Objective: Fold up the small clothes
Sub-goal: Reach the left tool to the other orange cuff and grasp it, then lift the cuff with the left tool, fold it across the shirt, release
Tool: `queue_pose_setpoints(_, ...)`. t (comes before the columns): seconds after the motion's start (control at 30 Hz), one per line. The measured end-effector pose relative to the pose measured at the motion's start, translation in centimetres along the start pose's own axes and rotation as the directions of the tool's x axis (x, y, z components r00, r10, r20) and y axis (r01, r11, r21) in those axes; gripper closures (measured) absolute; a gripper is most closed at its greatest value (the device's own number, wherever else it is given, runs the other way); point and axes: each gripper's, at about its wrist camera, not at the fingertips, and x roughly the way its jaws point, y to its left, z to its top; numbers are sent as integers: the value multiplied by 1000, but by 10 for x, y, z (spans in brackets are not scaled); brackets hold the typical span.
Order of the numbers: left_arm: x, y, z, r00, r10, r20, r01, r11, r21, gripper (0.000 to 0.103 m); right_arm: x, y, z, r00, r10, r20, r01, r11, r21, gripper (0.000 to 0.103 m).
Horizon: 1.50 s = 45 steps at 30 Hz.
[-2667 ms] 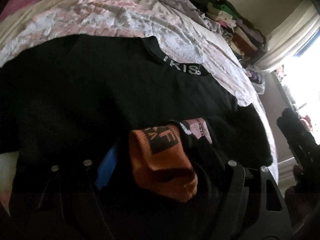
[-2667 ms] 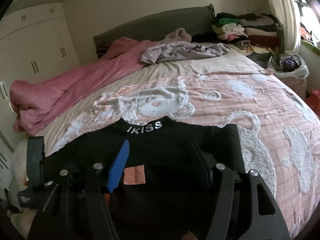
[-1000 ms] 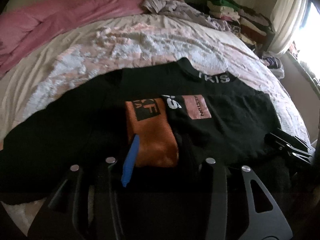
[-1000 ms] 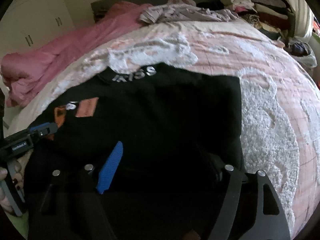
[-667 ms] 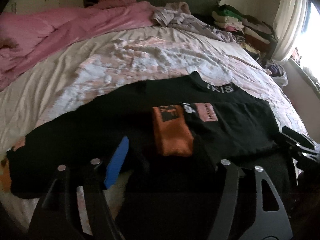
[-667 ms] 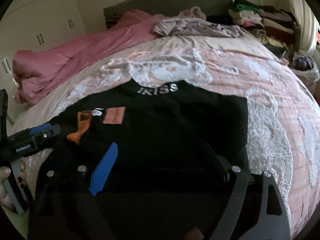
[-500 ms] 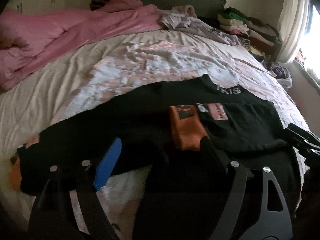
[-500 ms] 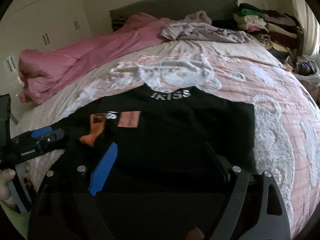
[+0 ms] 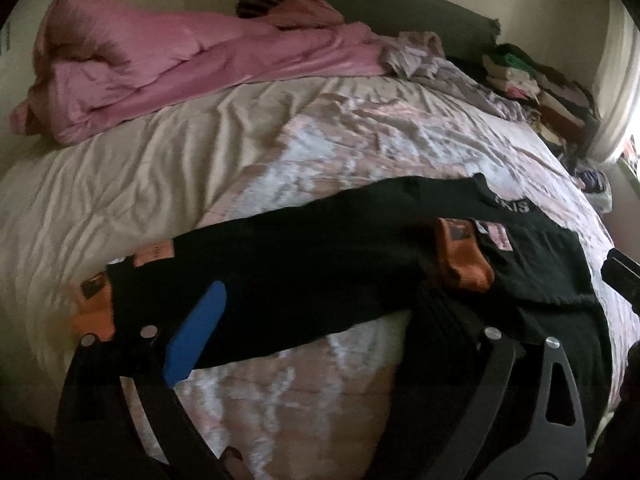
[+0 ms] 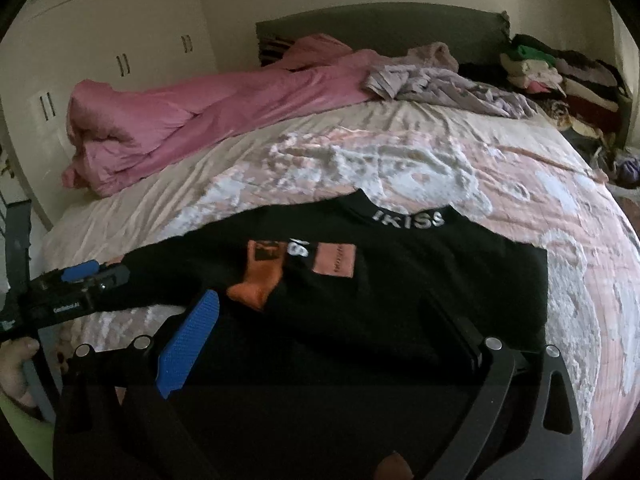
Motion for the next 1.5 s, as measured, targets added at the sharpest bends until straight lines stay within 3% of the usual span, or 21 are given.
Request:
queue_pose_setpoints(0.43, -17, 76, -6, 992, 122, 18, -119, 985, -129, 13, 9, 48, 23, 999, 49, 15, -48, 996, -70, 5)
queue_pose_setpoints(0.77, -12, 134, -21, 974, 221, -45, -225, 948, -224, 13, 27, 88, 15, 995, 91, -29, -94, 987, -132, 5)
queue_pose_setpoints(1.1, 5, 172, -41, 980, 140, -138, -178, 931, -318, 14, 44, 112, 2, 992, 99, -75, -111, 978, -179, 5)
queue_pose_setpoints(1.37, 25, 178, -47, 981, 98, -167, -153, 920, -361, 36, 53, 119, -8, 994, 62, -85, -80, 971, -226, 5)
queue_pose_setpoints(1.47, 27, 174, -44, 983, 115, -145, -159, 926, -343, 53, 58, 113, -11, 993, 68, -95, -87, 974, -208, 5)
queue_pose_setpoints(1.5, 27, 174, -44, 984, 112, -137, -154, 926, -345, 63, 58, 112, -12, 993, 68, -96, -86, 975, -204, 5)
